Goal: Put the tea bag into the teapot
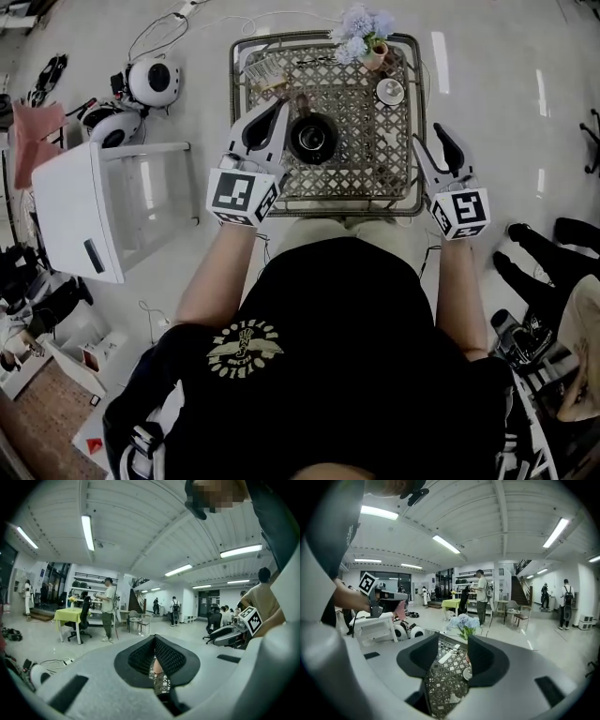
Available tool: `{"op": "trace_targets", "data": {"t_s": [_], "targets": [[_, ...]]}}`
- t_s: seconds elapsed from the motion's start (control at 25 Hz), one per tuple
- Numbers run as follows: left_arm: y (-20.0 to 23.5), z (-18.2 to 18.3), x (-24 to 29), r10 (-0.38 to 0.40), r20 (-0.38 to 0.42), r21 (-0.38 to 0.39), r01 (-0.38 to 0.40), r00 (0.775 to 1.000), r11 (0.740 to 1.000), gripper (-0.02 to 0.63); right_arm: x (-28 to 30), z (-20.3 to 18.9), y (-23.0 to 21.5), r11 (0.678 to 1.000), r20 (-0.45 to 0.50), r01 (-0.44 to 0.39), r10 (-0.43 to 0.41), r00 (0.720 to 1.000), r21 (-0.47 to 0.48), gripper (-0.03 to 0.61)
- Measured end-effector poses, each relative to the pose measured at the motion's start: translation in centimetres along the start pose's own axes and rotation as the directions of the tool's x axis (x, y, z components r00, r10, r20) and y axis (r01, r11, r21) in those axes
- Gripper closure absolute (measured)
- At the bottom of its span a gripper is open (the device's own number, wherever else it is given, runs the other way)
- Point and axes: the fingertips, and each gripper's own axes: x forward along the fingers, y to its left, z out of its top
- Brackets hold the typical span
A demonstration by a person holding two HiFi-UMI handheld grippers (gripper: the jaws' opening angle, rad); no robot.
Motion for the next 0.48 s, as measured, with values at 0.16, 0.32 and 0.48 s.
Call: {"op": "trace_targets", "data": {"t_s": [0.16, 0.32, 0.48], "targets": [[0.2, -0.3, -0.2, 0.069, -0.021, 0.013, -0.069, 0.997, 0.998, 0.618, 2.2, -4.3, -0.5, 0.995, -0.081, -0.074, 0.068, 0.994, -0.070, 0.411], [0.6, -0.9, -0.9, 0.132, -0.042, 0.007, -0.132, 0.990, 0.991, 0.618, 4.8, -9.4, -0.7, 0.990, -0.146, -0.131, 0.122, 0.982, -0.054, 0.411], [0.2, -0.6, -2.2, 0.177, -0.047, 0.013, -0.177, 0.983, 0.984, 0.618, 7.0, -15.2, -0.7, 0.983, -0.230, -0.182, 0.170, 0.958, -0.029, 0.411]]}}
